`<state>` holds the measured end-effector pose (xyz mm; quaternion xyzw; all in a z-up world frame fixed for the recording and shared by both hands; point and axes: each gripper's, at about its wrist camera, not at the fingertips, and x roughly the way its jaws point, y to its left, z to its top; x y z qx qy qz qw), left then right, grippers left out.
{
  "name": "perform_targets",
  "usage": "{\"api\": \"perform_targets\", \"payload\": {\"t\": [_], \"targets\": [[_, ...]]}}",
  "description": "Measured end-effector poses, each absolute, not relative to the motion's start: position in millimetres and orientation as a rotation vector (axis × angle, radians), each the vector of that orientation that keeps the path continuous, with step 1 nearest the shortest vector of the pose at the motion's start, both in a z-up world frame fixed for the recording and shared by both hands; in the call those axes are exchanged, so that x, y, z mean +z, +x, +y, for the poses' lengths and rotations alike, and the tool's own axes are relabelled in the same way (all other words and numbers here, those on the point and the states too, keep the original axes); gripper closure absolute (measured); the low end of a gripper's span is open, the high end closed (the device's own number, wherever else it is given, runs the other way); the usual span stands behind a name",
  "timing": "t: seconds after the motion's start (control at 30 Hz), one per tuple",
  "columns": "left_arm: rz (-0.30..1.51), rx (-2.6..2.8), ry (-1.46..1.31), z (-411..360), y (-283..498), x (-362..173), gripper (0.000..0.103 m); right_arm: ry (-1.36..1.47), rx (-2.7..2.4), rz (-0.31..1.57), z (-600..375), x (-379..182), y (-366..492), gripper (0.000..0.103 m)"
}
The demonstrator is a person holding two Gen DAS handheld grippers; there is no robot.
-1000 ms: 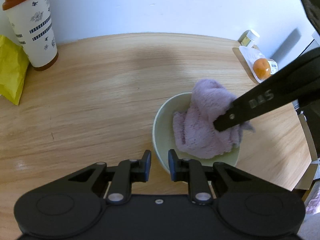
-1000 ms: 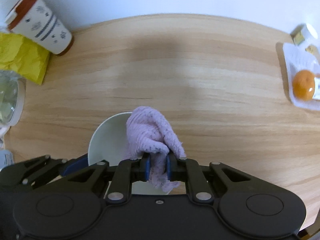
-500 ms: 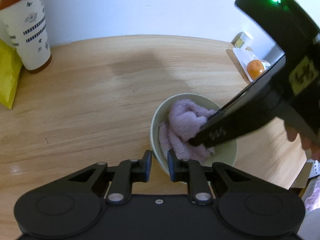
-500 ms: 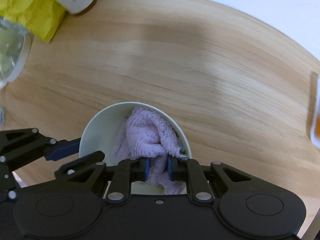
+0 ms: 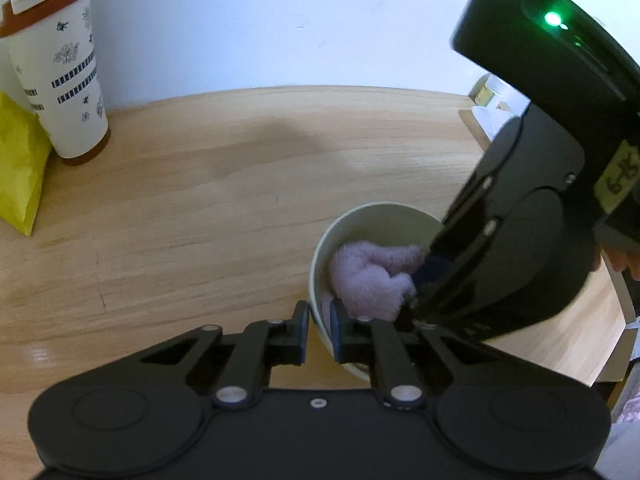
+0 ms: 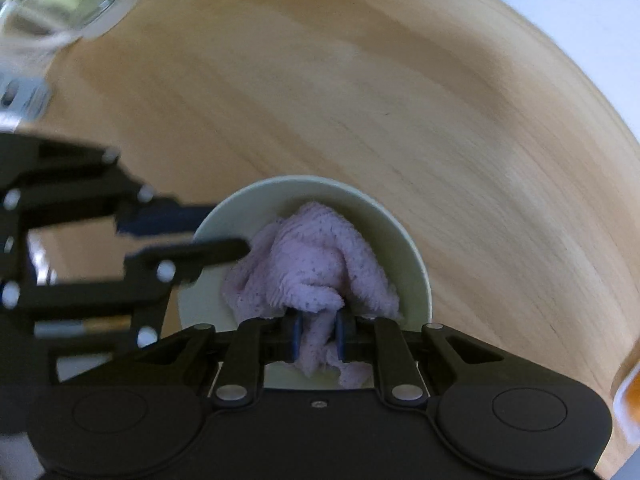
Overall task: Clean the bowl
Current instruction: 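Grip the pale green bowl rim with the left gripper while the right gripper holds the cloth inside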
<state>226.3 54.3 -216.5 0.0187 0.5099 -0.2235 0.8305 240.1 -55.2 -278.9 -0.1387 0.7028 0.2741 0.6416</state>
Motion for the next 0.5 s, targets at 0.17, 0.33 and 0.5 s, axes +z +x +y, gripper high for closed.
{"api": "perform_targets", "payload": {"t": [0.17, 0.33, 0.5], "targets": [[1.083, -0.465, 0.048, 49.1, 230.4, -215.7, 0.098, -0.262, 0.708, 1.675, -60.3, -282.4, 245.1, 0.085], [1.091, -0.464, 0.050, 46.4, 230.9, -218.5, 0.098, -0.160, 0.760, 1.718, -73.1, -284.2, 252.2, 0.085], [1.097, -0.458, 0.045, 45.9, 234.2, -220.9, 0.098, -0.050, 0.810, 1.746, -89.3, -277.9, 258.7, 0.084]]}}
